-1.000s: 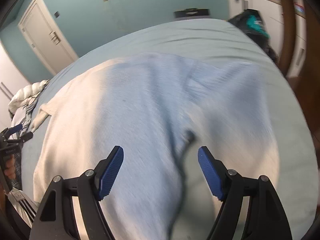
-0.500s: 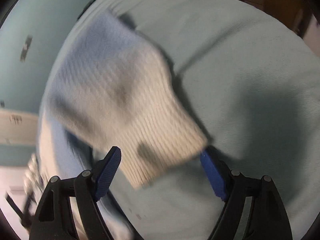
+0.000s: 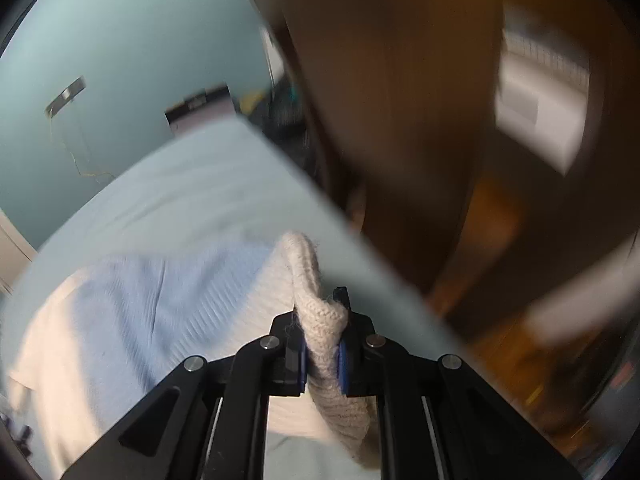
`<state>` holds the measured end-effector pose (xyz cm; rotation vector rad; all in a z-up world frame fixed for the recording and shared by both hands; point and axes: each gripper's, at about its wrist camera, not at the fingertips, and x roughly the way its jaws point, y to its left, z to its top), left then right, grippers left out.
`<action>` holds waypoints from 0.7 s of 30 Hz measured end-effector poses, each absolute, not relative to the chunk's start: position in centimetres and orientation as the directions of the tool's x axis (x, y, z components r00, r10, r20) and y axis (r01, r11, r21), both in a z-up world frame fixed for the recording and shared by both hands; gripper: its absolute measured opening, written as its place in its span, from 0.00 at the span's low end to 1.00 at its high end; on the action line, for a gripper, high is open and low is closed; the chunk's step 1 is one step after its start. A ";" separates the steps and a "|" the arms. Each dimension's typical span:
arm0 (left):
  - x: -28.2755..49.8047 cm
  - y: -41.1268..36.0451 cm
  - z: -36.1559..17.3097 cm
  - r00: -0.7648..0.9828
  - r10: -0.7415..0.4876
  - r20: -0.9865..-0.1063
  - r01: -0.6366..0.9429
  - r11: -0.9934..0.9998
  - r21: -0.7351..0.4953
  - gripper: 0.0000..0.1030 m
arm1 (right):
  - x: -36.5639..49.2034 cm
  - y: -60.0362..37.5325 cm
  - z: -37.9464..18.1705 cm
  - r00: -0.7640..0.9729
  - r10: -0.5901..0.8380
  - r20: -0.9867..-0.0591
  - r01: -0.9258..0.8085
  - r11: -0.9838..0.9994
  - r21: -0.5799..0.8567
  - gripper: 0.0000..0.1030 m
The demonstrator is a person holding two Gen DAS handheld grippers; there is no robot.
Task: Fold small clothes
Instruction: 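Carry the blue sleeve across the sweater body with the right tool, release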
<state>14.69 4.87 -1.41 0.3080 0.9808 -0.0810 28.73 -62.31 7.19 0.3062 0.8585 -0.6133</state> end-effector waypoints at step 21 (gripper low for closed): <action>15.2 7.3 -0.2 0.592 0.053 -0.804 0.133 0.978 0.163 1.00 | 36.5 -43.2 17.5 0.486 -0.212 -0.848 0.223 0.968 -0.115 0.07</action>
